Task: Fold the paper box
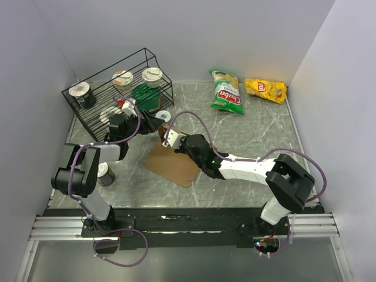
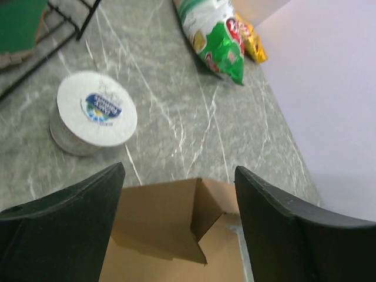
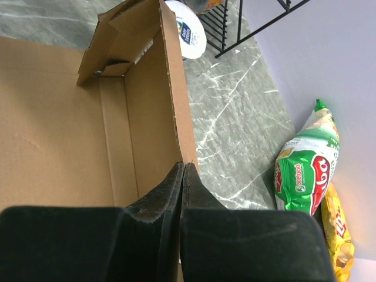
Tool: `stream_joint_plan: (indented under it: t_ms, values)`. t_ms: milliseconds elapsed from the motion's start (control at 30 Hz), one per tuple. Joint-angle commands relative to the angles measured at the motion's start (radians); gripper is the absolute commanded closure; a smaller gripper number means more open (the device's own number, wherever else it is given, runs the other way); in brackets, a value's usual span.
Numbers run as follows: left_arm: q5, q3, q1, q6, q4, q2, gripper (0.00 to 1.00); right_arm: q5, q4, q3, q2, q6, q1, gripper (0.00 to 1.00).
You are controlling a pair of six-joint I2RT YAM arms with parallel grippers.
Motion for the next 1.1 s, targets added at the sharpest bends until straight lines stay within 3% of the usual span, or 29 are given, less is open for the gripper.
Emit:
stream_joint_plan:
  t_ms: [0,433,567,800,933,1067]
  values:
    - [0.037,0.030,-0.014,-0.004,-0.033,0.020,0.24,-0.024,-0.152,-0.012,0.048,0.037,-0.001,1.00]
    - [0.045,0.013,-0.030,0.006,-0.018,0.067,0.52,0.029,-0.144,-0.003,0.050,0.043,-0.003,0.97]
    - [0.037,0.022,-0.031,0.021,-0.030,0.078,0.56,0.059,-0.138,0.008,0.053,0.043,-0.003,0.79]
    - [0.026,0.037,-0.031,0.041,-0.051,0.083,0.61,0.103,-0.138,0.017,0.055,0.042,-0.003,0.61]
    - [0.031,0.048,-0.033,0.053,-0.059,0.096,0.65,0.053,-0.210,0.043,0.013,0.074,-0.008,0.52]
    - [0.019,0.051,-0.036,0.081,-0.073,0.100,0.65,-0.026,-0.328,0.085,-0.033,0.140,-0.024,0.36]
